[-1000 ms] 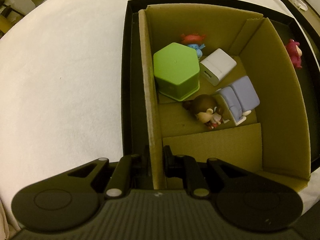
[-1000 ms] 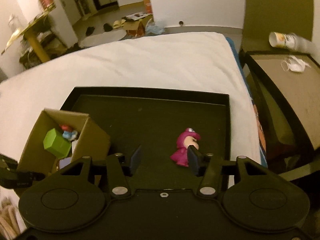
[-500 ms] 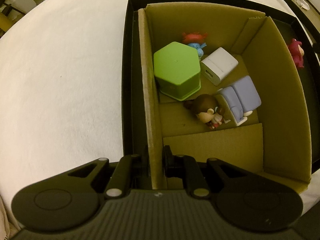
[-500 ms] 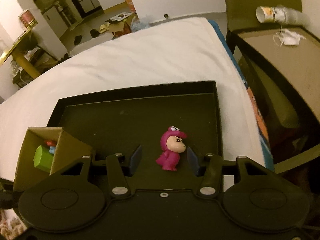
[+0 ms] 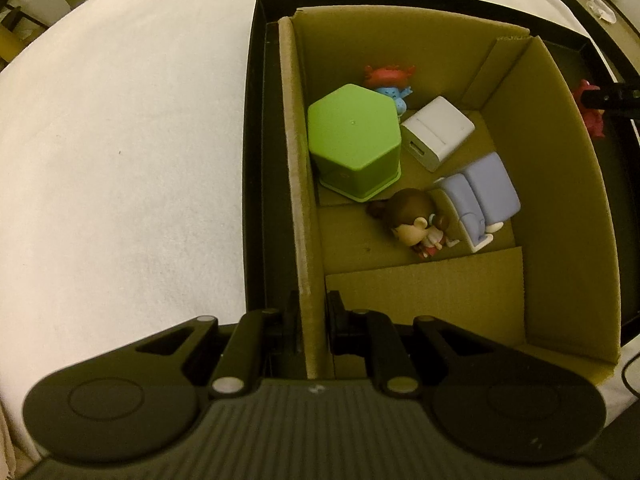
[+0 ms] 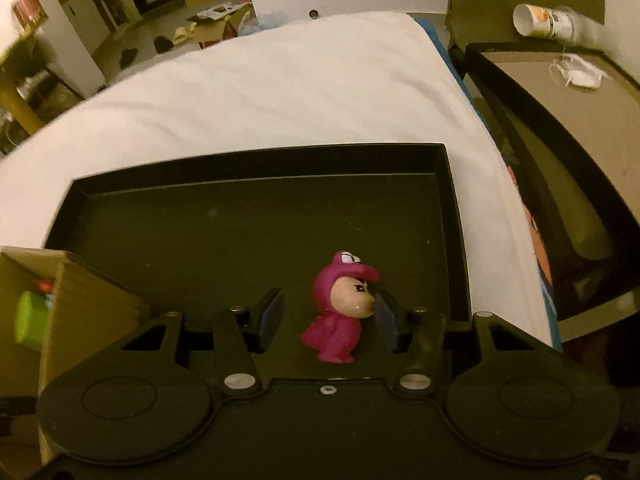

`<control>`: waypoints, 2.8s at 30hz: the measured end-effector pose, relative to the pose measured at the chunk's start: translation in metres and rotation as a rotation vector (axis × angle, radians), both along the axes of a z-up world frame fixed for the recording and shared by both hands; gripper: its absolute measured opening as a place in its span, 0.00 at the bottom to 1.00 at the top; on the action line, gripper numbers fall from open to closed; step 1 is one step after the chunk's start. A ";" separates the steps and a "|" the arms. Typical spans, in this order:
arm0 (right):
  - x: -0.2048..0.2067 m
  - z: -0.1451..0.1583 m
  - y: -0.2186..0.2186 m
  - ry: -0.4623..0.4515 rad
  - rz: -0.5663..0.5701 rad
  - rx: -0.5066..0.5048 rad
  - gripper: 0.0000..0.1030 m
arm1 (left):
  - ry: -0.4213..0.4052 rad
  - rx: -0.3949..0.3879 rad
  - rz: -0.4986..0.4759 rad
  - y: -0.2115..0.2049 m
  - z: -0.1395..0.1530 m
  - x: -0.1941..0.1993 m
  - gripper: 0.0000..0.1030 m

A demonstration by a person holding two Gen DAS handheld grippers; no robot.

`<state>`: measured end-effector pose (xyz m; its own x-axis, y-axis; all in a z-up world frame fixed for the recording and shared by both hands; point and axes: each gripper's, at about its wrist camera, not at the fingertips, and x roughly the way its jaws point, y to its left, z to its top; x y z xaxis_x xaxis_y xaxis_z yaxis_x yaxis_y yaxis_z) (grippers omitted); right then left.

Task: Organize rigid objects
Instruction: 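Grasp the pink hooded doll with the right gripper, then carry the pink doll into the box and release it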

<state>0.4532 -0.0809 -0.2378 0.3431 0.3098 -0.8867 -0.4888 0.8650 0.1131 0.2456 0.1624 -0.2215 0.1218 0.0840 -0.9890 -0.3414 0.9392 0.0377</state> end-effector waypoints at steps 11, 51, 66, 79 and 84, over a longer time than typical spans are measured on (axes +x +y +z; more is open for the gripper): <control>-0.009 -0.021 0.013 -0.069 0.011 -0.124 0.48 | -0.001 0.002 -0.011 -0.002 0.000 0.001 0.11; -0.103 0.097 0.047 -0.134 0.265 0.071 0.30 | -0.023 -0.012 0.000 0.005 0.003 -0.007 0.11; -0.134 0.116 0.086 -0.100 0.377 0.110 0.30 | -0.028 -0.024 0.008 0.009 0.004 -0.008 0.11; -0.156 0.088 0.107 0.064 0.406 0.069 0.30 | -0.043 -0.042 0.013 0.015 0.003 -0.013 0.11; -0.165 0.075 0.110 0.104 0.418 0.036 0.31 | -0.047 -0.046 0.012 0.015 0.002 -0.014 0.11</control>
